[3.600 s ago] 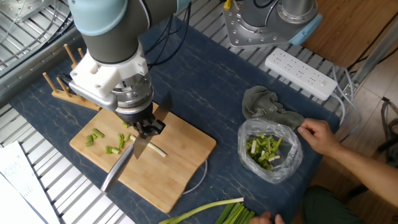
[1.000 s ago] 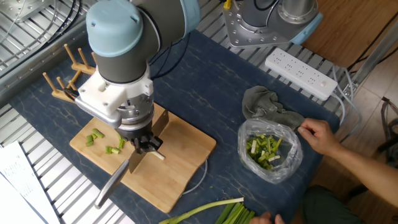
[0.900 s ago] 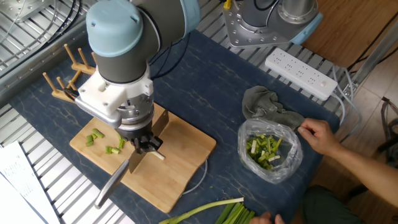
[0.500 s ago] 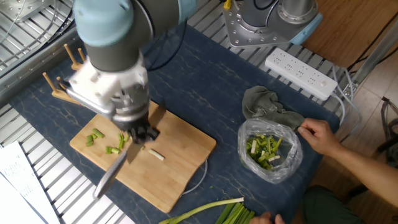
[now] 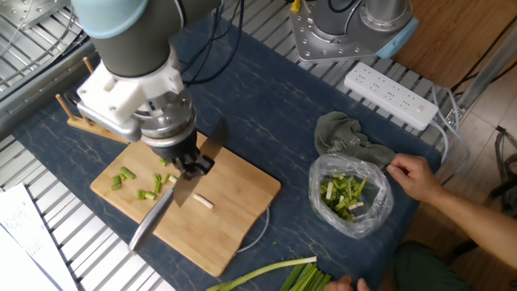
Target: Chop the scallions
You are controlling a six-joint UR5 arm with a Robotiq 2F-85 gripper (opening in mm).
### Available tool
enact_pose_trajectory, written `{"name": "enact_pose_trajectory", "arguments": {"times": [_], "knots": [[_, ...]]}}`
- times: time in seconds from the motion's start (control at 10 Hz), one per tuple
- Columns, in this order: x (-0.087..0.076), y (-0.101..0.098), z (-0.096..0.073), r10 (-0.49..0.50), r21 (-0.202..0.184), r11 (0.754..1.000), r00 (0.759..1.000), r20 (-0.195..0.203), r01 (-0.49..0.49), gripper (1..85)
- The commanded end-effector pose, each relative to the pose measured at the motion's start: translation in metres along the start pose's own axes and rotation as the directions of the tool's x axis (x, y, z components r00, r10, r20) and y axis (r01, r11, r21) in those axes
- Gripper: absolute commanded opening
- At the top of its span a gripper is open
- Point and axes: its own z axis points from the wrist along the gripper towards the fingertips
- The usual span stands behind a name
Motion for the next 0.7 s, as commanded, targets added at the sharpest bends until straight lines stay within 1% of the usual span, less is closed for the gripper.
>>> {"name": "enact_pose_trajectory", "arguments": {"times": [0.0,0.2,0.4,0.6], "knots": [[-0.016,0.004,0.012,0.031,-0.009,0.999,0.999,0.037,-0.031,1.7],[-0.024,0.005,0.021,0.033,-0.011,0.999,0.998,0.057,-0.032,1.7],[-0.026,0.005,0.026,0.033,0.000,0.999,0.997,0.064,-0.033,1.7],[-0.026,0.005,0.028,0.033,0.005,0.999,0.997,0.067,-0.033,1.7]]}}
